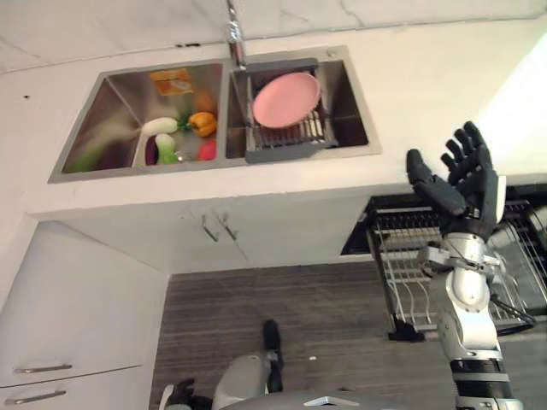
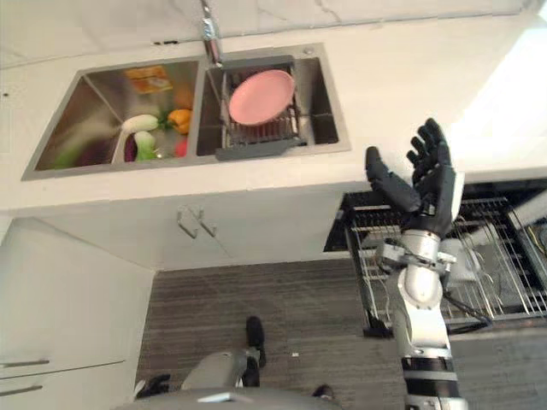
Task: Place the dishes in the dishwasher.
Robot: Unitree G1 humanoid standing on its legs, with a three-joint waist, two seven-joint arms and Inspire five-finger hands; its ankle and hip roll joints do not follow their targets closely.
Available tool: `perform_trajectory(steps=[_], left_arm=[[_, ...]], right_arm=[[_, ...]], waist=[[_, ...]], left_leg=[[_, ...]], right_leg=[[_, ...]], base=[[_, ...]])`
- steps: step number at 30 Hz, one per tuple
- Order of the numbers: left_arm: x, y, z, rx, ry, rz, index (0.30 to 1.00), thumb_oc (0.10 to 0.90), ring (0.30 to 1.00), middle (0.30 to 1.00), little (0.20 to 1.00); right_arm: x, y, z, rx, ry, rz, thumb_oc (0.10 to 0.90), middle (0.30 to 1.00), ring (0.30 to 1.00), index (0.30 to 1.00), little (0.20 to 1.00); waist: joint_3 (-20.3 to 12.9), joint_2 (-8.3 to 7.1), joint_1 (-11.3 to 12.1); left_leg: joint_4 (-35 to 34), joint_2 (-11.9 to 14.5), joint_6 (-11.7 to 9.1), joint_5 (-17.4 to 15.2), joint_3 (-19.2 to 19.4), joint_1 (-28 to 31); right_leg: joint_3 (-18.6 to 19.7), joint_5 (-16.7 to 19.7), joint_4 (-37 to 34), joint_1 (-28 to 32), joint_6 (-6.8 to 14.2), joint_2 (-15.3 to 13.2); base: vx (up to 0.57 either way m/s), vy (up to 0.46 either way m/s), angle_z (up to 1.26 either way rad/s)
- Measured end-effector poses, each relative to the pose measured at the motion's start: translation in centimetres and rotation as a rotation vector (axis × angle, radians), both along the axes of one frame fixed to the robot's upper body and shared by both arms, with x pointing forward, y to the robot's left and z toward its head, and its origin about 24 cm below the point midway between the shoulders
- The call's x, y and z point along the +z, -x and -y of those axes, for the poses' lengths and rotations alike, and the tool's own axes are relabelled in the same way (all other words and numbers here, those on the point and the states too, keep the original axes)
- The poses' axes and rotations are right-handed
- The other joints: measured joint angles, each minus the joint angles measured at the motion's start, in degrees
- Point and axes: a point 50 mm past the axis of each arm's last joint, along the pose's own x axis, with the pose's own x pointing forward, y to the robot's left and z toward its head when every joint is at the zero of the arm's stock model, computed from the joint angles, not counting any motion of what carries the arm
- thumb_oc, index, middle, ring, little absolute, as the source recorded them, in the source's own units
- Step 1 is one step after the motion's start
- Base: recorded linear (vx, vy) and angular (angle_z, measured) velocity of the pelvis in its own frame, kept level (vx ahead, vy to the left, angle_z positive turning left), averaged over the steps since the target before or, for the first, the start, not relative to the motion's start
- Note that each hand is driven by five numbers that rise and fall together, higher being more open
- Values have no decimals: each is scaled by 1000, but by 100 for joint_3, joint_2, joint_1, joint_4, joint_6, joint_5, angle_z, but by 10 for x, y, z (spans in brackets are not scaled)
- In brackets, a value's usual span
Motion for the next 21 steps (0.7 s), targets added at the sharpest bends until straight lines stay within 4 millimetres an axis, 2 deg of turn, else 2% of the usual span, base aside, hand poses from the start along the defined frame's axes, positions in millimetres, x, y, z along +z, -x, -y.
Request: perform_trajectory(steps=[1, 2, 3, 4, 5, 6, 7, 8, 9, 10, 11, 12, 14, 15, 17, 19, 20, 21], left_arm=[[1, -1, -2, -4, -9, 6, 900, 800, 900, 900, 900], [2, -10, -4, -10, -13, 24, 900, 800, 900, 900, 900], [2, -10, -4, -10, -13, 24, 900, 800, 900, 900, 900], [3, -17, -4, -32, -16, 41, 900, 800, 900, 900, 900], [6, -22, -7, -60, -28, 62, 900, 800, 900, 900, 900], [8, -30, -12, -69, -40, 90, 900, 800, 900, 900, 900], [9, -36, -12, -70, -43, 96, 900, 800, 900, 900, 900], [12, -47, -15, -88, -60, 118, 900, 800, 900, 900, 900], [14, -50, -19, -90, -75, 126, 900, 800, 900, 900, 900], [15, -49, -22, -91, -83, 126, 900, 800, 900, 900, 900], [15, -47, -23, -89, -85, 122, 900, 800, 900, 900, 900], [13, -37, -24, -92, -89, 98, 900, 800, 900, 900, 900], [12, -30, -25, -126, -101, 66, 900, 800, 900, 900, 900], [11, -25, -25, -138, -101, 48, 900, 800, 900, 900, 900], [9, -18, -24, -142, -97, 20, 900, 800, 900, 900, 900], [7, -9, -22, -139, -93, 0, 900, 800, 900, 900, 900], [6, -6, -16, -134, -76, 0, 900, 800, 900, 900, 900], [5, -6, -12, -135, -68, 8, 900, 800, 900, 900, 900]], right_arm=[[0, 0, -1, 2, 21, -3, 800, 900, 900, 900, 900], [-2, 2, 1, -6, 24, -10, 800, 900, 900, 900, 900], [-2, 2, 1, -6, 24, -10, 800, 900, 900, 900, 900], [-7, 5, 3, -22, 17, -31, 800, 900, 900, 900, 900], [-7, 5, 1, -8, 23, -32, 800, 900, 900, 900, 900], [-5, 4, -2, 8, 48, -29, 800, 900, 900, 900, 900], [-6, 4, -3, 11, 65, -31, 800, 900, 900, 900, 900], [-10, 8, -3, 7, 90, -53, 800, 900, 900, 900, 900], [-12, 11, -4, 8, 97, -59, 800, 900, 900, 900, 900], [-12, 13, -5, 8, 86, -57, 800, 900, 900, 900, 900], [-12, 14, -6, 8, 81, -56, 800, 900, 900, 900, 900], [-14, 15, -5, -2, 70, -58, 800, 900, 900, 900, 900], [-14, 16, -4, -12, 66, -56, 800, 900, 900, 900, 900], [-15, 16, -4, -13, 66, -59, 800, 900, 900, 900, 900], [-17, 17, -3, -18, 65, -67, 800, 900, 900, 900, 900], [-19, 17, -3, -25, 62, -75, 800, 900, 900, 900, 900], [-20, 16, -1, -34, 62, -84, 800, 900, 900, 900, 900], [-21, 16, -1, -40, 59, -85, 800, 900, 900, 900, 900]], waist=[[-14, 7, -22], [-12, -9, -81], [-12, -9, -81], [-60, 44, -169], [-77, 11, -113], [-73, -32, -150], [-79, -6, -266], [-33, 88, -468], [-4, 115, -604], [-3, 110, -626], [-10, 100, -670], [-99, 111, -756], [-188, 80, -840], [-201, 60, -853], [-223, 37, -913], [-234, -11, -904], [-235, 94, -831], [-228, 87, -818]], left_leg=[[-97, -57, 172, 61, -154, 78], [-91, -152, 228, -29, -434, 129], [-91, -152, 228, -29, -434, 129], [-139, -134, 305, -40, -718, 278], [-138, -120, 284, -95, -724, 328], [-87, -172, 353, -235, -887, 377], [-90, -185, 405, -249, -1049, 458], [-142, -100, 376, -280, -1370, 696], [-144, -40, 293, -345, -1526, 813], [-147, -22, 283, -375, -1528, 917], [-147, -30, 310, -431, -1529, 1024], [-146, -45, 278, -575, -1586, 1174], [-146, -57, 255, -673, -1645, 1231], [-145, -55, 244, -708, -1661, 1274], [-145, -36, 122, -801, -1698, 1421], [-145, -37, -34, -913, -1689, 1580], [-100, 100, -152, -968, -1618, 1715], [97, 115, -212, -1005, -1565, 1689]], right_leg=[[-31, 0, 329, -63, -73, -88], [-36, 25, 838, -93, -59, -158], [-36, 25, 838, -93, -59, -158], [62, -123, 1606, -296, -95, -377], [256, -120, 1834, -477, -81, -477], [751, 91, 2460, -824, 2, -520], [999, 205, 3229, -1093, -40, -651], [1985, -307, 3859, -1623, 147, -240], [2474, -569, 3706, -1856, 149, 153], [2571, -630, 3497, -2106, 30, 300], [2409, -584, 3234, -2283, -2, 335], [2090, -456, 2625, -2547, -143, 311], [1929, -4, 1701, -2706, -83, 254], [1923, 205, 1503, -2722, -96, 230], [2166, 661, 932, -2612, -86, 230], [2250, 1274, 604, -2374, -201, 215], [2256, 1605, 348, -2125, -399, 409], [2271, 1614, 157, -1967, -429, 453]], base=[[170, 169, 83], [169, 166, 66], [114, 145, 96], [161, 192, 58], [227, 251, 68], [184, 133, 41], [266, 97, 87], [204, 35, 108], [180, -15, 93], [92, -71, 48], [194, -121, 28], [153, -94, 22], [156, -66, 18], [160, -65, 7], [102, -57, 7], [100, -88, -3], [107, -84, -18], [135, -125, -26]])
